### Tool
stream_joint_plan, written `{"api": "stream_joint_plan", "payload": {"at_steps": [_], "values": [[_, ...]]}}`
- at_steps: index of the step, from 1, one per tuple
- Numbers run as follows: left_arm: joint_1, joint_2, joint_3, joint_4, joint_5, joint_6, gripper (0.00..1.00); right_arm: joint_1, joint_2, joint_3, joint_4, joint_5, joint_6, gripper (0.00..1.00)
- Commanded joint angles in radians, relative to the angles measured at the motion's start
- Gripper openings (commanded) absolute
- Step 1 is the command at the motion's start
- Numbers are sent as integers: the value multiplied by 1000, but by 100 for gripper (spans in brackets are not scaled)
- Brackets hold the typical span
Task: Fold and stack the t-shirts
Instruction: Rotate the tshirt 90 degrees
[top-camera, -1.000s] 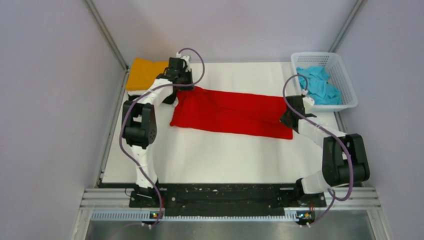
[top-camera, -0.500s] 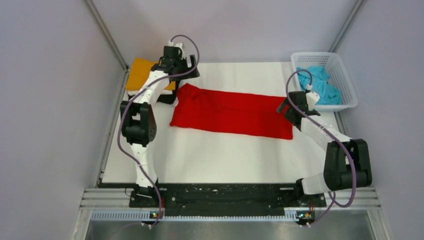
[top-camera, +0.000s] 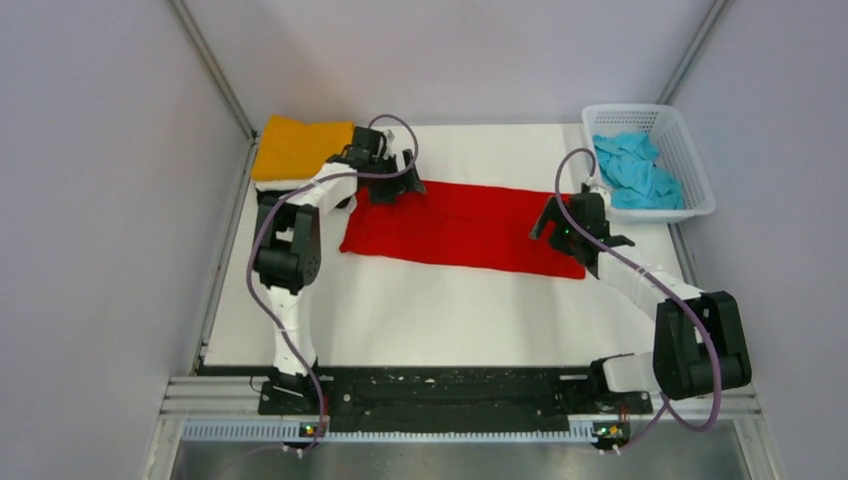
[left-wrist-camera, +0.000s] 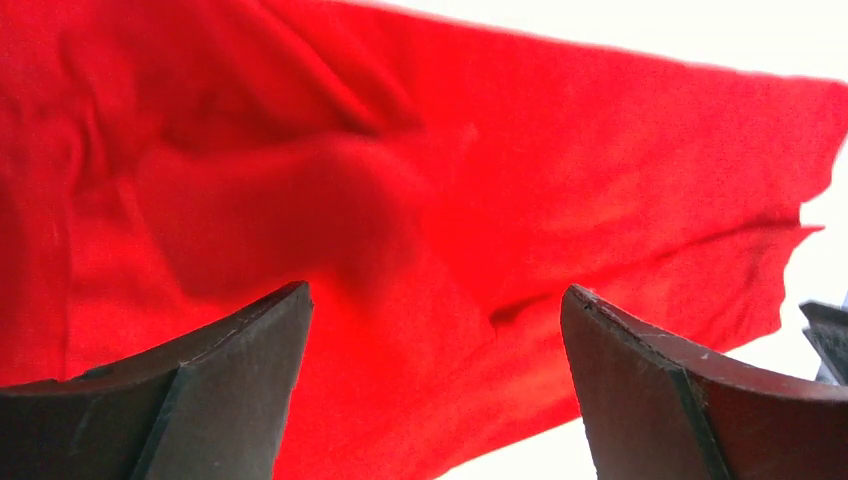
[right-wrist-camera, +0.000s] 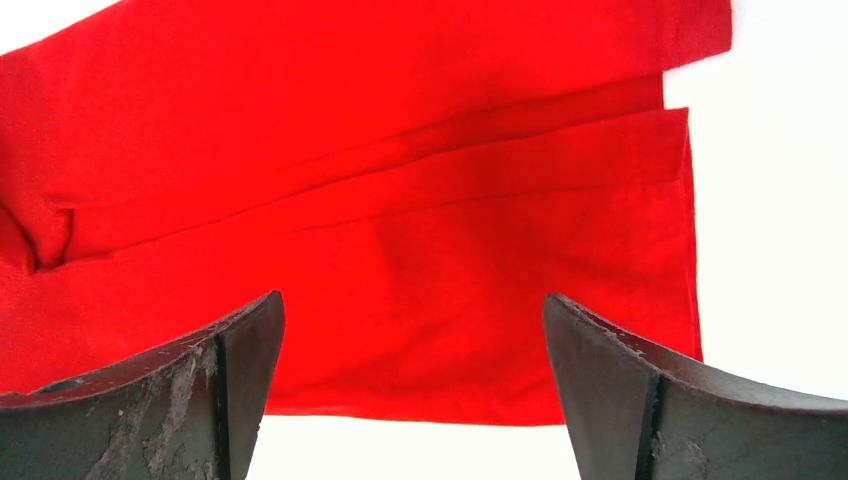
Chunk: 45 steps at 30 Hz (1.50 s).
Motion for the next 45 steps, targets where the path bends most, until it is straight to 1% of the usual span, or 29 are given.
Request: {"api": "stream_joint_plan", "payload": {"at_steps": [1,2,4,6,7,11,14,17,20,23,25,27,28,30,32,34,36,39,41,42,43,45], "values": [[10,172,271,-4,-78,-20,99,7,14,18,48,6,-29,99],[10,224,359,-36,-99,-18,99,8,17,20,49,17,-35,99],[11,325,495,-63,-92,-9,99,8,30,28,51,43,-47,99],[10,386,572,-83,-68,-24,99,7,61,42,49,60,-62,99],[11,400,581,-87,-54,-31,99,7,81,53,54,64,-70,99],[8,383,505,-92,-62,-42,99,7,182,132,85,42,-97,99],[6,328,459,-92,-132,-22,99,7,276,222,111,7,-113,99],[5,278,514,-126,-209,-1,99,7,366,338,114,-26,-129,99],[5,225,561,-129,-234,18,99,7,454,438,86,-36,-140,99],[4,154,553,-166,-289,15,99,7,549,515,73,-72,-138,99],[-1,95,475,-186,-315,-13,99,7,609,554,50,-83,-111,99],[-11,21,289,-139,-300,-50,99,7,653,571,49,-92,-89,99],[-18,-14,202,-93,-274,-63,99,7,668,570,57,-114,-76,99],[-27,-55,69,-23,-265,-106,99,7,680,560,63,-121,-62,99],[-24,-58,-11,25,-239,-139,99,8,674,537,55,-125,-53,99],[-21,-23,-34,52,-220,-175,99,7,645,498,40,-134,-44,99],[-18,40,3,46,-184,-199,99,7,599,431,54,-134,-36,99],[-17,171,121,-8,-204,-230,99,7,520,324,58,-132,-19,99],[-18,257,221,-75,-215,-246,99,11,467,249,62,-168,-10,99],[-18,297,289,-105,-196,-257,99,16,437,204,60,-182,-2,99],[-20,335,328,-121,-143,-270,99,28,402,161,63,-183,8,99],[-30,391,376,-101,-33,-307,99,58,324,69,45,-188,29,99]]}}
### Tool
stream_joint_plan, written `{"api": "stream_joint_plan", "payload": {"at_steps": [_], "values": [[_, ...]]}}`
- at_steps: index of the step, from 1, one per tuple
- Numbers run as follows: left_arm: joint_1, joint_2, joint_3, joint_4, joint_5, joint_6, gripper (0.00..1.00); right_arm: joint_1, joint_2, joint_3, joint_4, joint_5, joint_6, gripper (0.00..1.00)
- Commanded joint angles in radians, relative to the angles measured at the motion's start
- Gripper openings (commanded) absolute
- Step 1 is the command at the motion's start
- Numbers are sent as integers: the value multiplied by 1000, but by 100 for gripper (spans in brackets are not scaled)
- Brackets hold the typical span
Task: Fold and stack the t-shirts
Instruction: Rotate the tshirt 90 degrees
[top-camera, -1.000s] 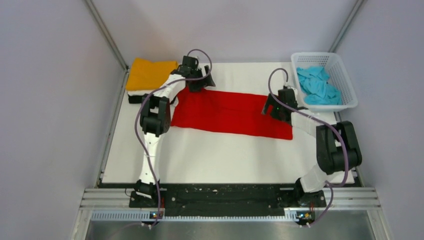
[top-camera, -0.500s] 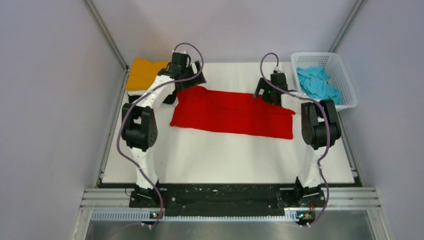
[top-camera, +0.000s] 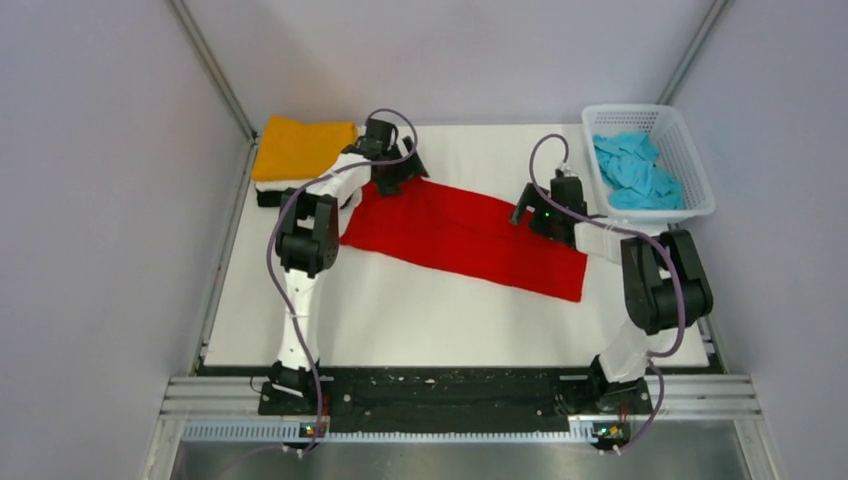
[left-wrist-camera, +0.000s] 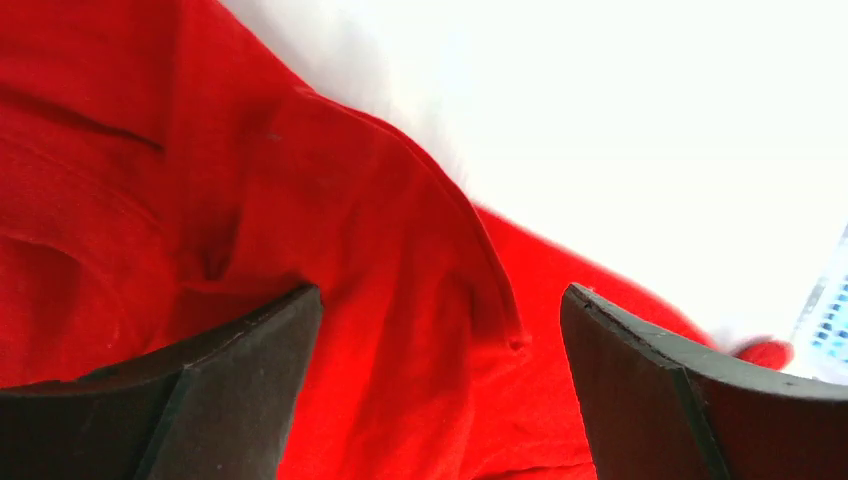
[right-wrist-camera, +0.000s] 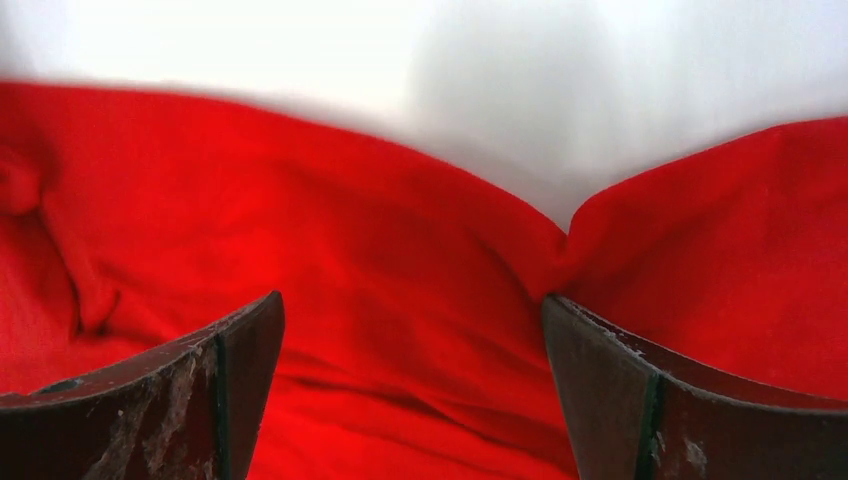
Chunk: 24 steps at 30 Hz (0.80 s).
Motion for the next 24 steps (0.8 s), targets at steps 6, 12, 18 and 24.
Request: {"api": "stream_joint_plan", "payload": {"at_steps": [6,12,18,24], "values": [[-96,291,336,-2,241,-168,99,267,-311,-401,-147,-179,170,99],[-150,493,536,256,314,-412,99,508,-401,-486,-135,-243,250,99],[-165,587,590,502,169,-570,99,552,-367,-523,-15,-399,161,99],[-157,638,666,600,58,-608,99,621,-422,-530,-40,-453,115,99]]}}
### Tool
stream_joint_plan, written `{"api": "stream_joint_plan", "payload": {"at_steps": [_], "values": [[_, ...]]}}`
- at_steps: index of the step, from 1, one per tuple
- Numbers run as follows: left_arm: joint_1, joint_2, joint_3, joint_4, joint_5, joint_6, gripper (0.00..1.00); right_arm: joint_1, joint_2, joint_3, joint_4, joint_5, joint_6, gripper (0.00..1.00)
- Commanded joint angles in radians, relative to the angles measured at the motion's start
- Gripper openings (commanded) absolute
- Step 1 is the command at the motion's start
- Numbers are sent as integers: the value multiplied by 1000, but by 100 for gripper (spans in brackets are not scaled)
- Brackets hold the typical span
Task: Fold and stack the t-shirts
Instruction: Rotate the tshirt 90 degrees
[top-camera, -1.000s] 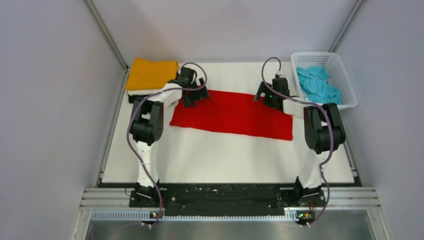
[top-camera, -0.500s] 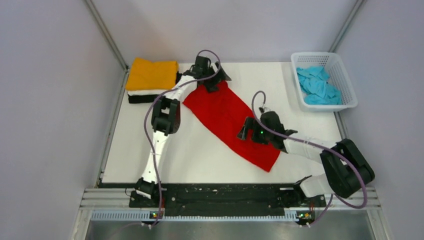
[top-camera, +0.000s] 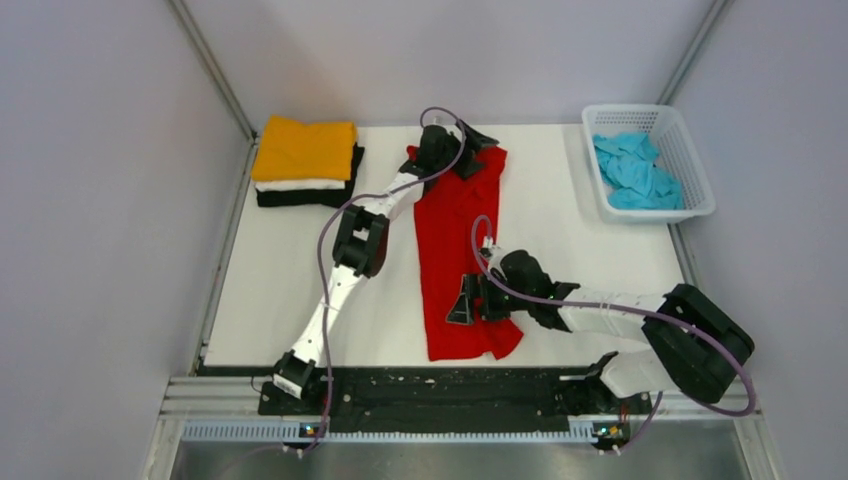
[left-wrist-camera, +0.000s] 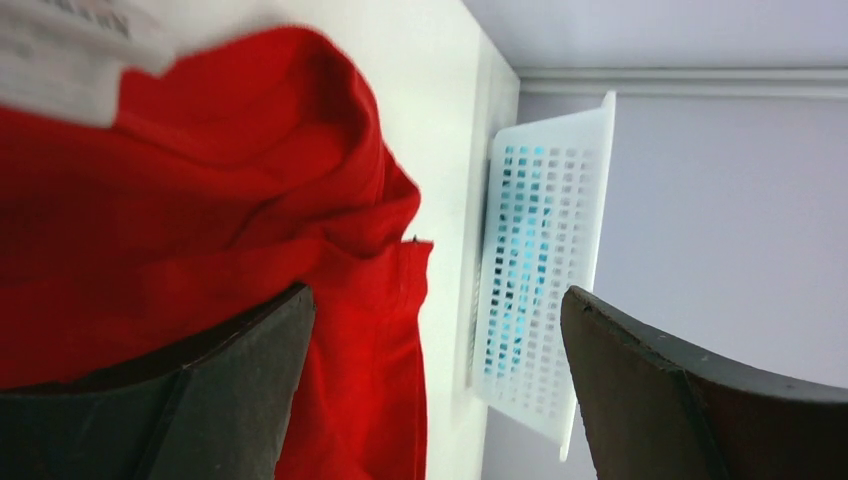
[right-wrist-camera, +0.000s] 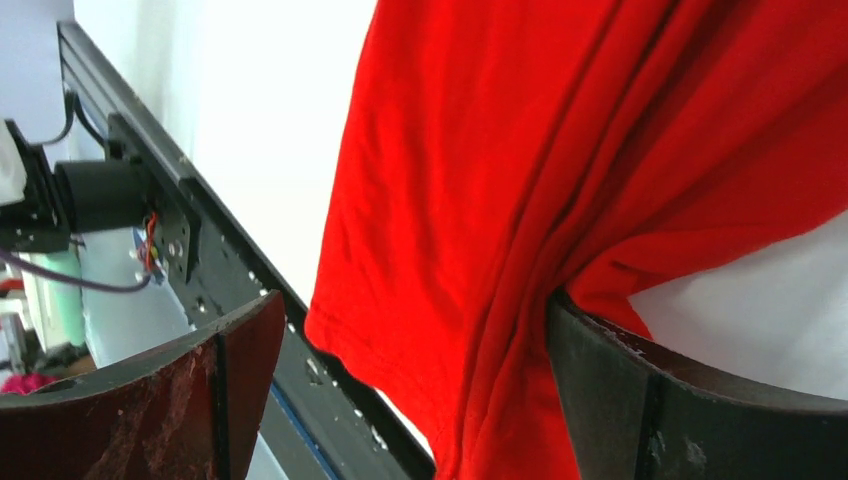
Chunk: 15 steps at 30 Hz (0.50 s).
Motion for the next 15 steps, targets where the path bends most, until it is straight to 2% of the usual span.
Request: {"api": "stream_joint_plan", "payload": {"at_steps": [1,3,5,7,9,10,15], "values": [[17,58,31,72,-187,-11,98,69,-26,-29,-221,-114,-31,99],[21,53,35,74,-221,16,99,78,-69,-24,-289,-92,-14,99],[27,53,34,103,-223,26,98,82,-130,-10,-409,0,9,99],[32,53,35,139,-201,30,99,83,-209,36,-593,217,54,99],[30,47,47,151,-182,64,99,83,-294,61,-706,396,100,99],[29,41,56,140,-175,90,99,82,-341,67,-732,463,121,99],[18,-72,37,88,-52,200,98,82,-551,56,-743,539,173,99]]}}
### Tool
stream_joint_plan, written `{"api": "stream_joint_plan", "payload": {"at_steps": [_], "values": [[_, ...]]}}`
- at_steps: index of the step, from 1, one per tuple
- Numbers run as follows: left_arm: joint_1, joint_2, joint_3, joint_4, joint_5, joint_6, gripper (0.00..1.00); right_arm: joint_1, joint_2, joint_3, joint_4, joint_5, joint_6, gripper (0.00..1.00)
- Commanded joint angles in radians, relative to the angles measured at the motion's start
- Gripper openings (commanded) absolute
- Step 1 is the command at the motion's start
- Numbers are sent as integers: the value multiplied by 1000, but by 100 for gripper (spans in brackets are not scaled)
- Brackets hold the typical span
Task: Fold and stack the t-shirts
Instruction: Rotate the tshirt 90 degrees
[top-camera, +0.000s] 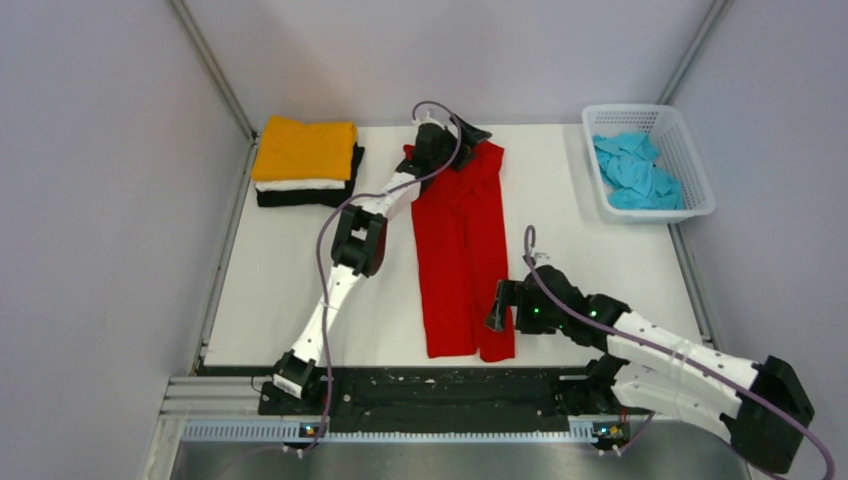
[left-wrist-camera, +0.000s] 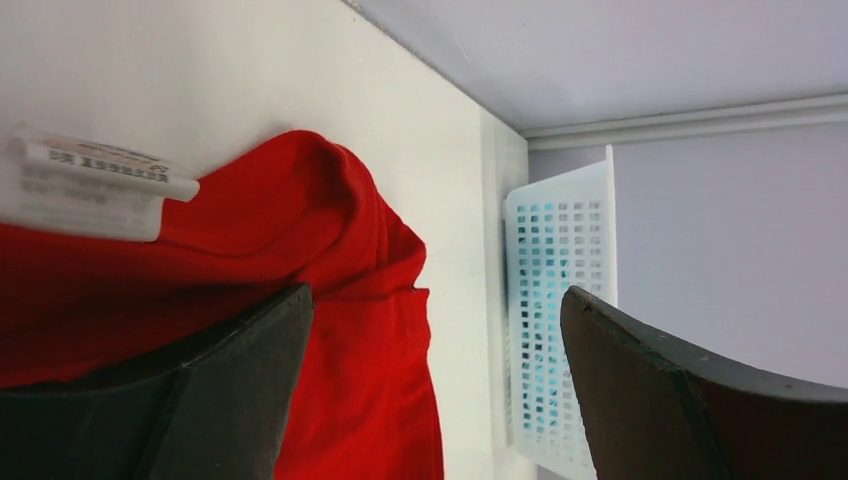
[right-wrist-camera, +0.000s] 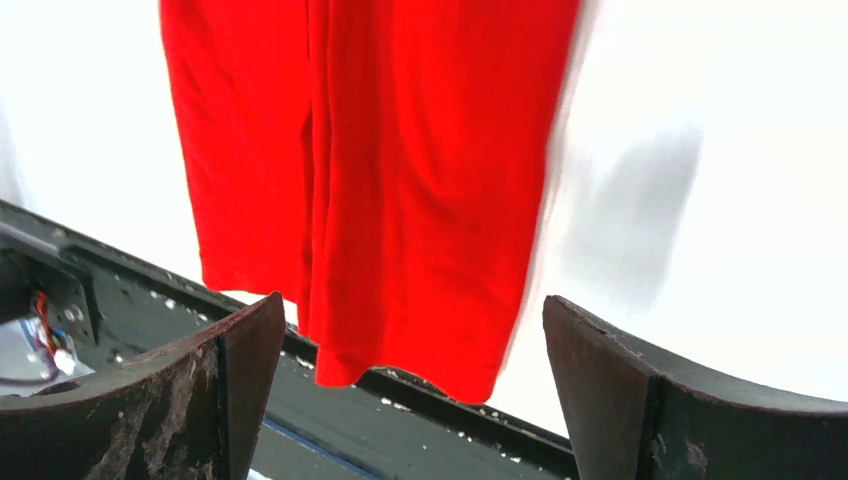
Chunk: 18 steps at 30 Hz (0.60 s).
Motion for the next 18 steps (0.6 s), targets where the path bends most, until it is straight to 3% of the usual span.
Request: {"api": "stream_joint_plan", "payload": {"at_steps": [1,4,9,13,18], "values": [[-4,-139,2,-34,124,167,98,9,-178,34,-114,187,69,99],[-31,-296,-56,-141,161,296,99,10,-244,32,-133,214,70,99],[-84,-662,-346,-346,207,492,98,7,-243,45,-137,183,63,99],[-158,-1031,-769,-518,5,586,99,7,-189,67,-156,119,54,99],[-264,-1540,-1395,-486,-234,518,99,3,-167,25,-177,63,72,99]]}}
